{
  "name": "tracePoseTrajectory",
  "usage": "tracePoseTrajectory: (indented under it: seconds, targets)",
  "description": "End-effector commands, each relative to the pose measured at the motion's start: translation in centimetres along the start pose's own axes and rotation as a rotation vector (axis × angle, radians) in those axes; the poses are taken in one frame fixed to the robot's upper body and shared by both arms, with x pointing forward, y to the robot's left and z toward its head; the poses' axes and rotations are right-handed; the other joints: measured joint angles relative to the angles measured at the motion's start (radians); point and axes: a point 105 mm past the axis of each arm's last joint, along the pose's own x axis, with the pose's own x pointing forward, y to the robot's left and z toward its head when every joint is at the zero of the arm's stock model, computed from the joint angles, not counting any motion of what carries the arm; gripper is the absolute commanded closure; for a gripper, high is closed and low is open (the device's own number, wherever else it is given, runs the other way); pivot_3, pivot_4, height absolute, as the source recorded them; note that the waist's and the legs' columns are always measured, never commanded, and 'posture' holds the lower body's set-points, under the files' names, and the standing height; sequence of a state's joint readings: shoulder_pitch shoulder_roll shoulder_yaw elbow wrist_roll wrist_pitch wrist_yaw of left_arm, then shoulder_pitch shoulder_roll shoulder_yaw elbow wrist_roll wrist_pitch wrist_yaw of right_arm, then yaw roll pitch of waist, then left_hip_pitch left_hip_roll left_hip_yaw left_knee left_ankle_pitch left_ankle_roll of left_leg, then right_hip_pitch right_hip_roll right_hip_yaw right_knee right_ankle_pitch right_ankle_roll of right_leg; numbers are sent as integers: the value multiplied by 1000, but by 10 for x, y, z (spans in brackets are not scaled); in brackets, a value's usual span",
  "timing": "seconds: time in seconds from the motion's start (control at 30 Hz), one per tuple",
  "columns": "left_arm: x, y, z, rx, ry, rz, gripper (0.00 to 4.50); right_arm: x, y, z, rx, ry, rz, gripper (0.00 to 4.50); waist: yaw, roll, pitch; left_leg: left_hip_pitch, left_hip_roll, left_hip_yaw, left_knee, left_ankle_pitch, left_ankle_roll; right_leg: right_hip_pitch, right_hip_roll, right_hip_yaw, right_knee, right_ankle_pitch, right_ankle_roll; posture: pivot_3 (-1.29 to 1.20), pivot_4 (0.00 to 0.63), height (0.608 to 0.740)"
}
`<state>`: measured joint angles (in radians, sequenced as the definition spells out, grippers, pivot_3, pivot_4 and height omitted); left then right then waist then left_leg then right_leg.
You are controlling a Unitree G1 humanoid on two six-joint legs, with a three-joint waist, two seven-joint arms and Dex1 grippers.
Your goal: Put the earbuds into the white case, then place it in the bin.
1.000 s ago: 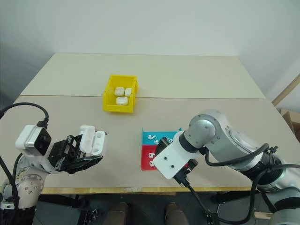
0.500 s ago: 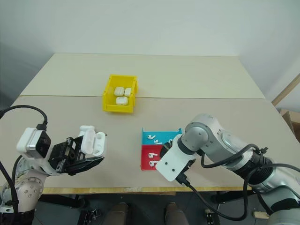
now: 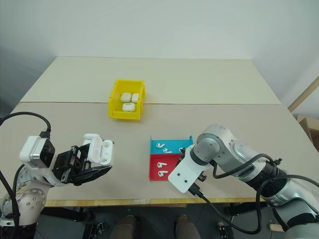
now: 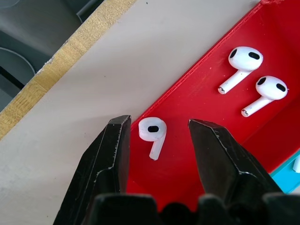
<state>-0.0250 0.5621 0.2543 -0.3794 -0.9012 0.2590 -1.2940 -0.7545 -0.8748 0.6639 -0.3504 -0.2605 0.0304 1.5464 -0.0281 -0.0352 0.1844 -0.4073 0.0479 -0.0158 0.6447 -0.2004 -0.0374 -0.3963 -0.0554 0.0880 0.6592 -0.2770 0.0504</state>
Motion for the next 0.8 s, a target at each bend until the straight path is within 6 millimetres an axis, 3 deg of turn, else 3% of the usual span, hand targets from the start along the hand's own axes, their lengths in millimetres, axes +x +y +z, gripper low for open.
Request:
tracePoseTrajectory:
  seconds: [0.03, 0.8]
  targets:
    - [4, -5, 6, 55, -4, -16, 1699, 2, 3, 0, -25, 10, 30, 2106, -1, 0, 0, 0, 0, 0, 0, 0, 0, 0, 0, 0, 0, 0, 0, 0, 150, 740]
    - [4, -5, 5, 55, 0, -4, 1699, 3, -1, -4, -35, 16, 27, 2106, -13, 0, 0, 0, 0, 0, 0, 0, 0, 0, 0, 0, 0, 0, 0, 0, 150, 740]
